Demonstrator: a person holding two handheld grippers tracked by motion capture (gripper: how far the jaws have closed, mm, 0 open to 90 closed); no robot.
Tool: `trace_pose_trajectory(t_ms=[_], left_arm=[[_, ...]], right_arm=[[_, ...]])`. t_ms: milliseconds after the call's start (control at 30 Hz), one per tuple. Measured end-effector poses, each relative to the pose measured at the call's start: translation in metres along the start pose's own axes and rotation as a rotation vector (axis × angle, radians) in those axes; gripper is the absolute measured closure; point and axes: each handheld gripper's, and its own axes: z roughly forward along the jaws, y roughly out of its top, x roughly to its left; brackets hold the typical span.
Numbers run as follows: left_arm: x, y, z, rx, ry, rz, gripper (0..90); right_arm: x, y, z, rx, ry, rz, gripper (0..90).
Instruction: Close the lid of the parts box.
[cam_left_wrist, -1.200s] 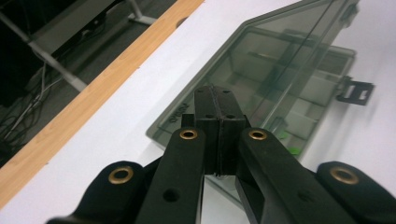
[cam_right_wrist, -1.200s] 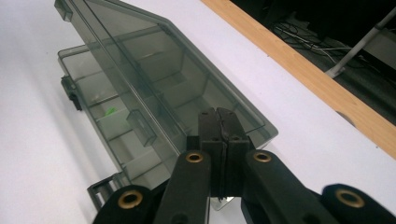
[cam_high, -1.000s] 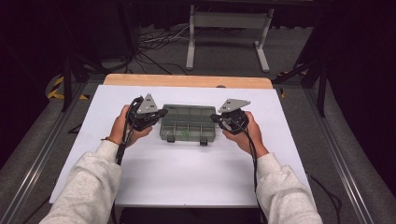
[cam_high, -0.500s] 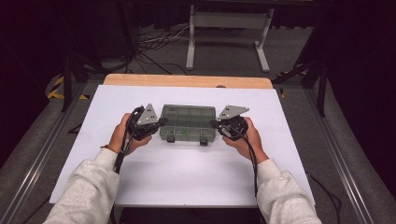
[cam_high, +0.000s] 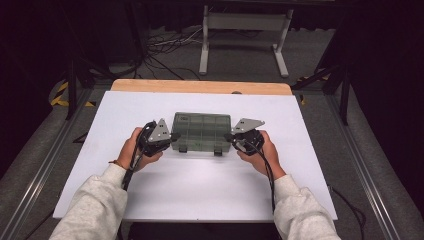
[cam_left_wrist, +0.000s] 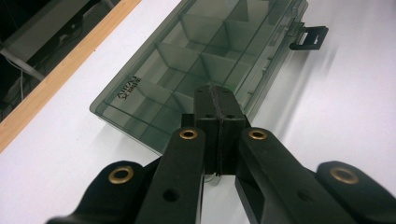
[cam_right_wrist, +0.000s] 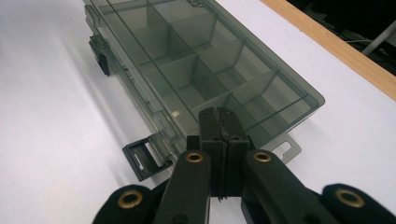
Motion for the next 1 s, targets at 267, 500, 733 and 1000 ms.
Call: trace_pose_trajectory(t_ms=[267, 500, 733, 1000], left_arm=[[-0.002, -0.005, 0.003, -0.005, -0.002, -0.006, 90.0], [-0.004, -0.008, 0.006, -0.008, -0.014, -0.01, 90.0], [-0.004, -0.01, 0.009, 0.0, -0.015, -0.011, 90.0], [-0.002, -0.015, 0.011, 0.005, -0.016, -0.026, 90.0]], right_arm=[[0.002, -0.005, 0.002, 0.0, -0.01, 0.0, 90.0], [0.003, -0.009, 0.005, -0.002, -0.011, 0.008, 90.0], [0.005, -0.012, 0.007, -0.006, -0.023, 0.002, 90.0], [0.007, -0.016, 0.008, -0.009, -0.03, 0.001, 90.0]])
